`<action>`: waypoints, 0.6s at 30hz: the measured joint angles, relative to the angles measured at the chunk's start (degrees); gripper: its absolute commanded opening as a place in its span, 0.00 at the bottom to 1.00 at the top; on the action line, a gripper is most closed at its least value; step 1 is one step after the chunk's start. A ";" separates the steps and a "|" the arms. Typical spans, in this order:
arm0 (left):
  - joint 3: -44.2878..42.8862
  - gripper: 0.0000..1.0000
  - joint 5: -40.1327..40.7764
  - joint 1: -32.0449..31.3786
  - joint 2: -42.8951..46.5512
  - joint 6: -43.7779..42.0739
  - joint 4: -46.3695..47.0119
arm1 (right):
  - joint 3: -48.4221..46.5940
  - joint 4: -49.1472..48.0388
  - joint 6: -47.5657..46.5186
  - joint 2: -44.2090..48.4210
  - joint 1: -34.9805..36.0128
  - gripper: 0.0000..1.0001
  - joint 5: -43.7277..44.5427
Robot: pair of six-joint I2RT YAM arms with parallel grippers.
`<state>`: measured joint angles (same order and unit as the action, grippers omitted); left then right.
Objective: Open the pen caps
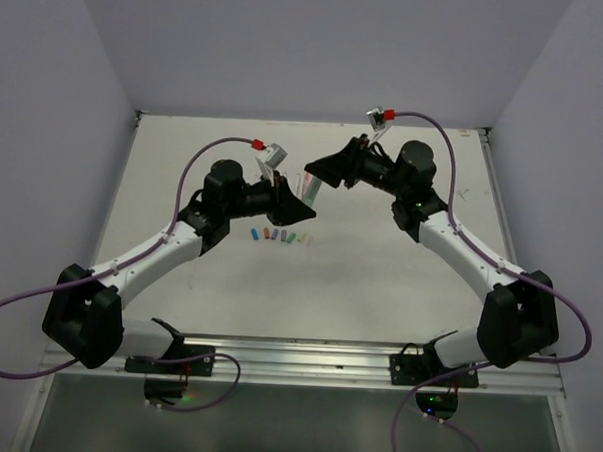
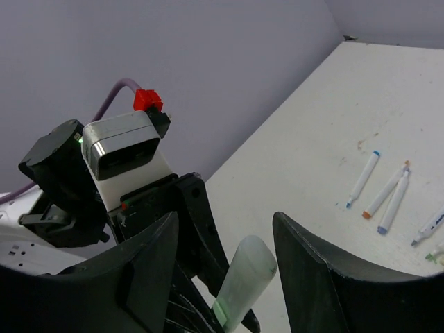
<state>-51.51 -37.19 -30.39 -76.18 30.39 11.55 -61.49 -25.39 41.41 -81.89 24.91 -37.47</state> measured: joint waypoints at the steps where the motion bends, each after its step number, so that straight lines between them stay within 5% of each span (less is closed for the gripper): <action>1: 0.00 0.00 -0.74 0.02 0.00 0.02 0.52 | 0.00 -0.66 0.15 -0.26 -0.02 0.59 -0.83; 18: 0.00 0.00 -4.31 0.02 -0.04 6.01 9.70 | 0.11 -11.15 6.60 -2.95 0.00 0.51 -8.96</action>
<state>-51.51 -41.50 -30.37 -76.23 36.40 21.26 -61.39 -36.53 48.01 -84.84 24.91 -46.44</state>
